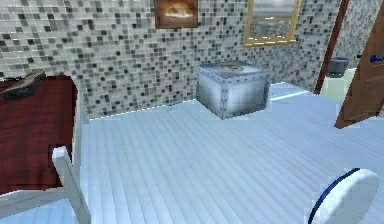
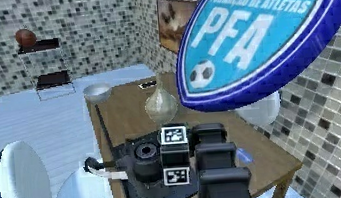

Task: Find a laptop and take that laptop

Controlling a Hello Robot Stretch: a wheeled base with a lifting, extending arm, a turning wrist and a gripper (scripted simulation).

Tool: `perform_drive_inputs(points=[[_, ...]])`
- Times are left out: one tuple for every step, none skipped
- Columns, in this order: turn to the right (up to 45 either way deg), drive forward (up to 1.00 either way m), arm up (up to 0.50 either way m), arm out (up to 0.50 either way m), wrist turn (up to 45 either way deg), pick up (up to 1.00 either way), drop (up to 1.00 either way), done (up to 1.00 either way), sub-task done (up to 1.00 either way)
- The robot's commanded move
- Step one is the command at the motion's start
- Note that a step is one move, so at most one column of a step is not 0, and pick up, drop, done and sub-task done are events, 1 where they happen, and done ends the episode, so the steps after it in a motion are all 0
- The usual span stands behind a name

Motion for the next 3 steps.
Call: perform_drive_inputs(points=[[0.0, 0.0, -0.32, 0.0, 0.0, 0.0, 0.0, 0.0, 0.0], [0.0, 0.0, 0.0, 0.0, 0.0, 1.0, 0.0, 0.0, 0.0], [0.0, 0.0, 0.1, 0.0, 0.0, 0.0, 0.0, 0.0, 0.0]])
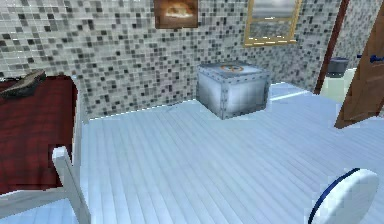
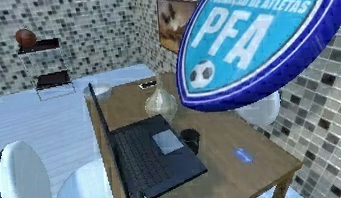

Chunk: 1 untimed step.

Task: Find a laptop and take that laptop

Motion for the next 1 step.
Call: perform_drive_inputs(points=[[0.0, 0.0, 0.0, 0.0, 0.0, 0.0, 0.0, 1.0, 0.0]])
